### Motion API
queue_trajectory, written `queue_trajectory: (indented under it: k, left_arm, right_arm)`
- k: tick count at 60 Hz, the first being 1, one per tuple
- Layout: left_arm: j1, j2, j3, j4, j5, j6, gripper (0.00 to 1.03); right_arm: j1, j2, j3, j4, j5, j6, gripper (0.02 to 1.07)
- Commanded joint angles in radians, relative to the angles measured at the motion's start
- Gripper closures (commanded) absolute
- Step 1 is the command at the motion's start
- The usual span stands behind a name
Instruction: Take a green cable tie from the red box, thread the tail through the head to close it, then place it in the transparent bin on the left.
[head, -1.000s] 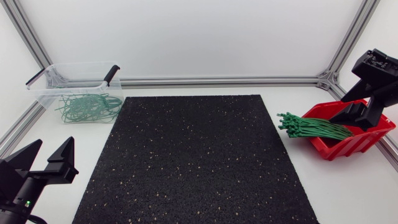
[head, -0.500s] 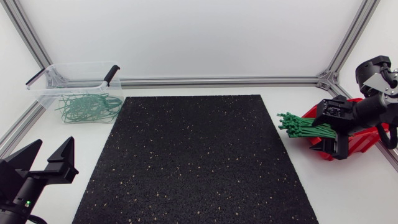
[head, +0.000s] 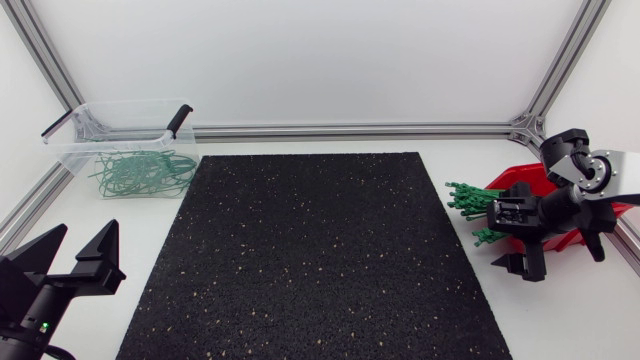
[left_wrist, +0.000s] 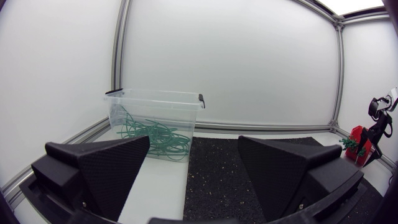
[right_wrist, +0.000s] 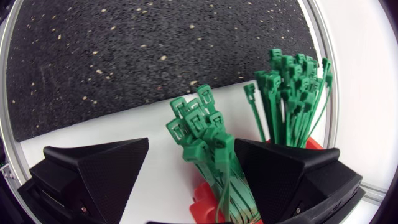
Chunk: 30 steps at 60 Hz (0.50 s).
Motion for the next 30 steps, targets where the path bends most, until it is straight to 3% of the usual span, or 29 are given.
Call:
queue_trajectory:
  k: [1,12,30]
  left_arm:
    - [0.006,0.007,-0.039,-0.02,-0.005,-0.019,0.04]
    - [0.006,0.008,-0.039,-0.02,-0.005,-0.019,0.04]
    - [0.016,0.01,-0.039,-0.022,-0.005,-0.019,0.04]
  right_arm:
    - [-0.022,-0.07,-0.058,-0.035,0.01,-0.073,0.07]
    - [-0.032,-0.189,-0.094,-0.107,0.021,-0.122,0.07]
    - [-0.042,-0.348,-0.034,-0.101,-0.092,-0.099,0.07]
